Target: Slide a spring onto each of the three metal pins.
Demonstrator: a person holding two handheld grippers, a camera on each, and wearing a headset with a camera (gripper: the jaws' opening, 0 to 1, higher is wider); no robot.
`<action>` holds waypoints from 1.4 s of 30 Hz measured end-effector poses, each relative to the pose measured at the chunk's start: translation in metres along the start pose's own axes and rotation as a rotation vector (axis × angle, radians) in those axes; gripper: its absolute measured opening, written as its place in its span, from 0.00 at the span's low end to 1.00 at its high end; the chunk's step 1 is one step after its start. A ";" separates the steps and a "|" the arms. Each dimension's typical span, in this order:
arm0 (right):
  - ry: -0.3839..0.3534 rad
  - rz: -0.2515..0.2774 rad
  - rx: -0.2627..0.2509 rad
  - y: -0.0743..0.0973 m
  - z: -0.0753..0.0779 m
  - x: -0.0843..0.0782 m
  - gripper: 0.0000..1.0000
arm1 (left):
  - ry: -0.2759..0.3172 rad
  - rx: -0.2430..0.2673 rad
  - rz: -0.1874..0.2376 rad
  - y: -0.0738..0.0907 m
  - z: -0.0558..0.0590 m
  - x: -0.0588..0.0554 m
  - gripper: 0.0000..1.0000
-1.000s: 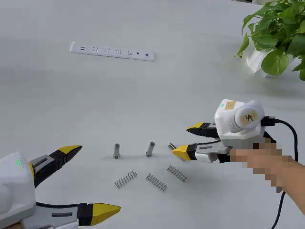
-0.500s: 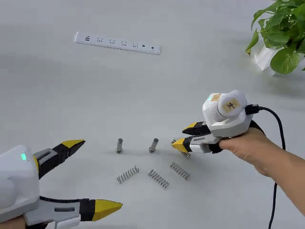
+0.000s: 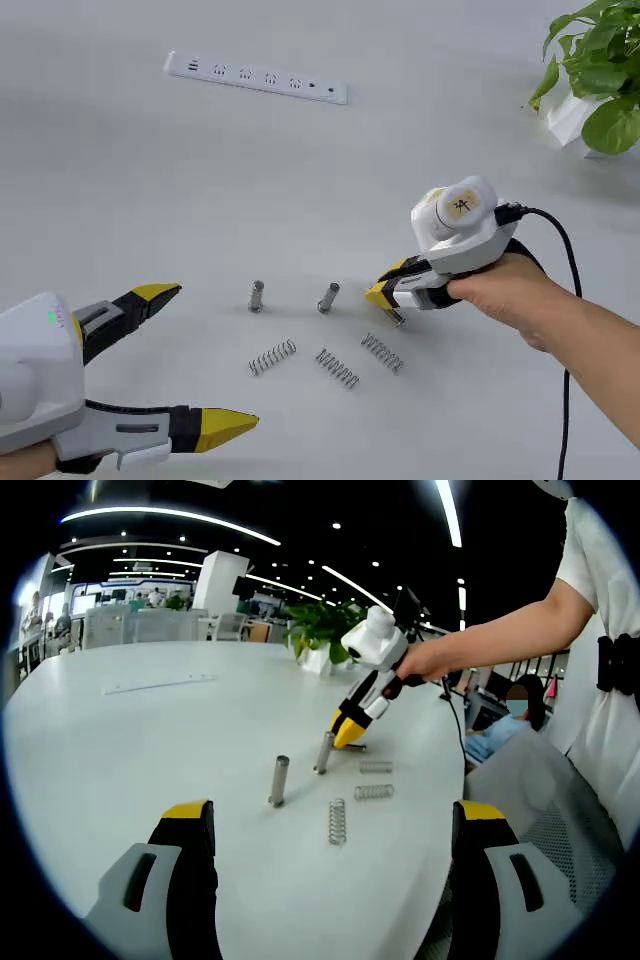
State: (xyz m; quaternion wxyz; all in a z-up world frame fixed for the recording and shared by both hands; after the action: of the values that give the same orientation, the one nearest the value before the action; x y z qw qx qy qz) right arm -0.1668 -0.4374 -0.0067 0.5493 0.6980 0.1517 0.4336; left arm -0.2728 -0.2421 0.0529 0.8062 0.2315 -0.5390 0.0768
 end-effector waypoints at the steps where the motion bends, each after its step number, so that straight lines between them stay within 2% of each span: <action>1: 0.001 -0.008 0.001 -0.001 0.000 -0.001 0.13 | 0.001 0.001 0.001 0.000 0.000 0.000 0.98; 13: 0.014 -0.050 0.007 -0.006 -0.001 -0.003 0.06 | 0.010 0.003 0.010 0.001 -0.001 -0.002 0.98; 24: 0.002 -0.057 0.001 -0.006 -0.001 -0.003 0.05 | 0.015 0.004 0.011 0.001 -0.001 -0.002 0.97; 34: 0.007 -0.043 -0.007 -0.005 -0.001 -0.003 0.05 | 0.018 0.003 0.013 0.001 -0.001 -0.002 0.97; 42: 0.003 -0.012 -0.010 0.003 -0.001 -0.001 0.04 | 0.018 0.001 0.013 0.000 -0.001 -0.001 0.97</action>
State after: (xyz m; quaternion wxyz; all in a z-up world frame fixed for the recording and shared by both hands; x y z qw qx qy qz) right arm -0.1686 -0.4382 -0.0044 0.5553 0.6937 0.1547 0.4319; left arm -0.2724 -0.2415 0.0512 0.8103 0.2278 -0.5332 0.0846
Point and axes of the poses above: the centre of the closed fingertips' face, and the gripper's own axes: y roughly backward along the fingers, z roughly to its right, x roughly out of its top, the point moved 3 cm from there along y, roughly backward along the fingers, and after that the axes turned 8 degrees about -x, right-handed, at the moved point
